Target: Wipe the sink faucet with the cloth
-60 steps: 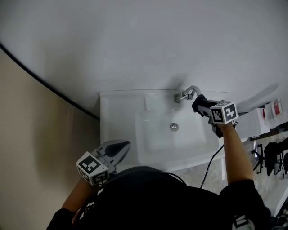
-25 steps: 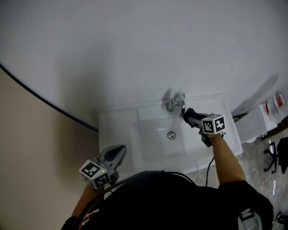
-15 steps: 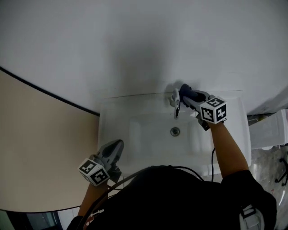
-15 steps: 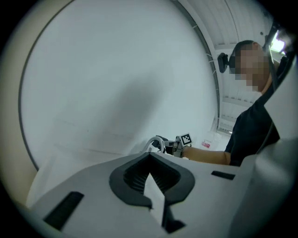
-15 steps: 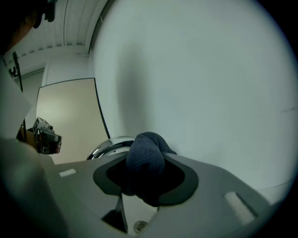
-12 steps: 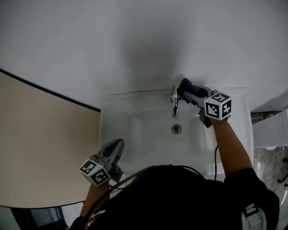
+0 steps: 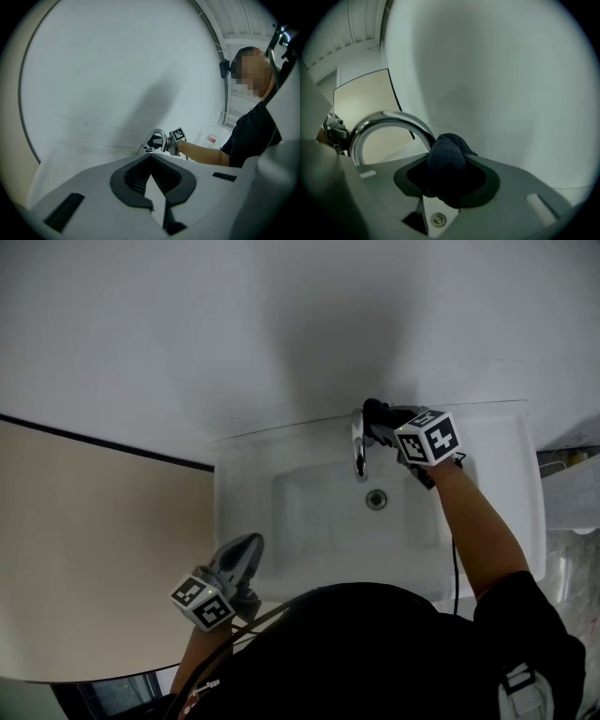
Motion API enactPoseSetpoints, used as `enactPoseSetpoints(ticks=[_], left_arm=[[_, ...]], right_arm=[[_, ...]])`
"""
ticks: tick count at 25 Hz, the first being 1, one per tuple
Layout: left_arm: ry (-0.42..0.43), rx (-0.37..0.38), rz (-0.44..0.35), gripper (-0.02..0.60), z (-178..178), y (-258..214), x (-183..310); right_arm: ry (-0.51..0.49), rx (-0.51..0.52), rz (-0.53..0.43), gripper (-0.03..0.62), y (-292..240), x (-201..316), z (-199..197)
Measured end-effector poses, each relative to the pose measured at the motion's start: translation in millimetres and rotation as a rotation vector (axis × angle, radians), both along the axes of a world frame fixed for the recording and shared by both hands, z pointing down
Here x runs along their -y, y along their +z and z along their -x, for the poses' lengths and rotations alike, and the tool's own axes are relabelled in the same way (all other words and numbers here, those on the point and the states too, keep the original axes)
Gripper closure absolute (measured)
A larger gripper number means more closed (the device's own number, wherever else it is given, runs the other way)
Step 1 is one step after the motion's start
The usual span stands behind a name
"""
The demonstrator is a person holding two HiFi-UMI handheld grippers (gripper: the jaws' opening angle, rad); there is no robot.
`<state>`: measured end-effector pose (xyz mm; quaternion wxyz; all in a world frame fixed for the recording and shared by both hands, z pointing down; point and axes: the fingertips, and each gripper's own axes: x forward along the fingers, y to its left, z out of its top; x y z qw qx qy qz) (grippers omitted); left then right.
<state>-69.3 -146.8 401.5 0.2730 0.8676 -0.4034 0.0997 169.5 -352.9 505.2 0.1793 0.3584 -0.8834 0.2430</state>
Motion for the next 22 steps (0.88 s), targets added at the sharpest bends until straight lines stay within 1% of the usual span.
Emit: enactPoseSetpoints(ticks=[3, 6, 9, 14, 19, 22], left_arm=[[0.017, 0.009, 0.011, 0.589, -1.7, 4.7, -0.1], [0.037, 0.021, 0.018, 0.589, -9.0, 5.7, 1.0], [0.054, 0.026, 0.021, 0.589, -13.3, 7.1, 0.1], [0.068, 0.010, 0.017, 0.589, -16.5, 5.7, -2.9], [0.075, 0.010, 0.008, 0.589, -17.7, 2.7, -2.3], [0.082, 0.025, 0.005, 0.589, -20.1, 2.0, -3.3]], right_arm=[[0.010, -0.096, 0.020, 0.451, 23.9, 4.4, 4.9], [0.018, -0.116, 0.039, 0.454, 35.3, 8.0, 5.5], [0.013, -0.102, 0.030, 0.454, 34.1, 7.3, 5.1], [0.000, -0.033, -0.015, 0.459, 14.5, -1.2, 8.3], [-0.048, 0.047, -0.110, 0.461, -28.2, -7.8, 10.1], [-0.112, 0.035, -0.192, 0.461, -50.1, -15.8, 10.7]])
